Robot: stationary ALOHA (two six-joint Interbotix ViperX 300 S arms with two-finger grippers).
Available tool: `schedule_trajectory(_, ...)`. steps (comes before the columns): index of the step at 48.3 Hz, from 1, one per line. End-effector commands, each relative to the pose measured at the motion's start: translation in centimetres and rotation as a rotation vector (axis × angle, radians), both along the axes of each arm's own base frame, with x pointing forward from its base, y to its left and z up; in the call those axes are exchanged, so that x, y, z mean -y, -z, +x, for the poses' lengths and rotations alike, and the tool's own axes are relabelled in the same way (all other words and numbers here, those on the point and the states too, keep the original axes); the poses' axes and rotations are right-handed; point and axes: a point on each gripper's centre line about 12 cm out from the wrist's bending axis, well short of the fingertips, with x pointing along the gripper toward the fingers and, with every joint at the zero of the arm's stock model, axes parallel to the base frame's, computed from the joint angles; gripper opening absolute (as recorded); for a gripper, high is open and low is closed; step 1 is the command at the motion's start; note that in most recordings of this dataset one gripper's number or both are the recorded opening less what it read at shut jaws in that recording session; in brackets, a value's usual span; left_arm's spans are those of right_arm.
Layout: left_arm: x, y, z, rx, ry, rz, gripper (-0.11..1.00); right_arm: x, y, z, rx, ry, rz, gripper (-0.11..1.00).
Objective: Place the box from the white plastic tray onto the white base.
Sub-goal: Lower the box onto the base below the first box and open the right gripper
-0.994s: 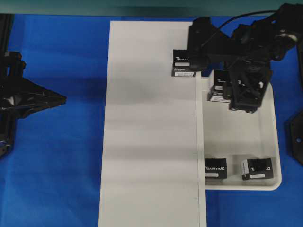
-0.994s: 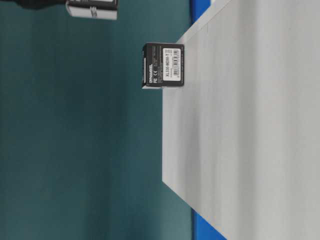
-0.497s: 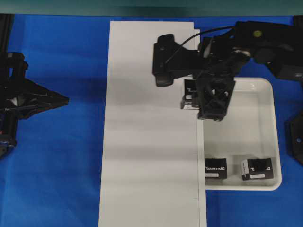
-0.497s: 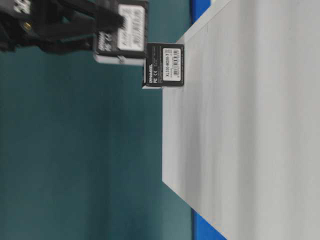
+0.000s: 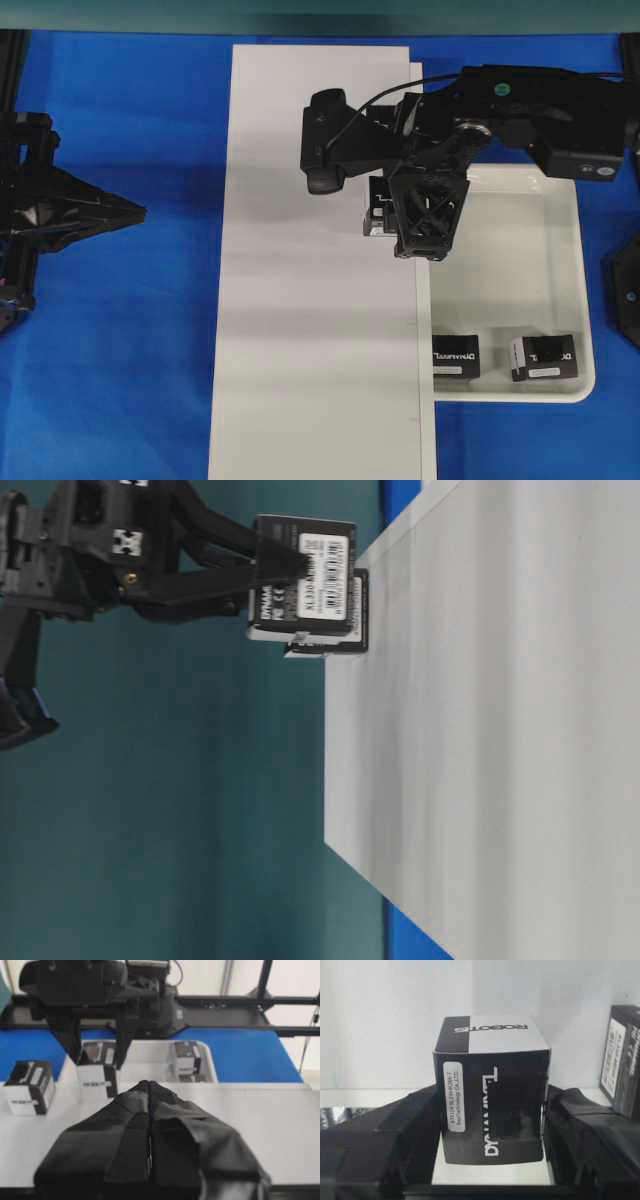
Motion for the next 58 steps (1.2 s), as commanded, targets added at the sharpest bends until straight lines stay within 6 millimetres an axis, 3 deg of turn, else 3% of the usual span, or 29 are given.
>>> schedule_trajectory(1, 0.1, -1.1, 0.2, 0.031, 0.003, -0.002, -0.07, -0.1, 0.8, 0.4, -0.003, -0.017, -0.004, 0.58)
schedule_trajectory(27, 0.6, -1.1, 0.1, 0.026, 0.025, 0.000, -0.07, 0.3, 3.3, 0.3, -0.020, -0.017, -0.007, 0.58)
schedule_trajectory(58, 0.6, -1.1, 0.1, 0.026, 0.025, 0.000, -0.07, 0.5, 3.8, 0.3, -0.032, -0.003, -0.003, 0.58)
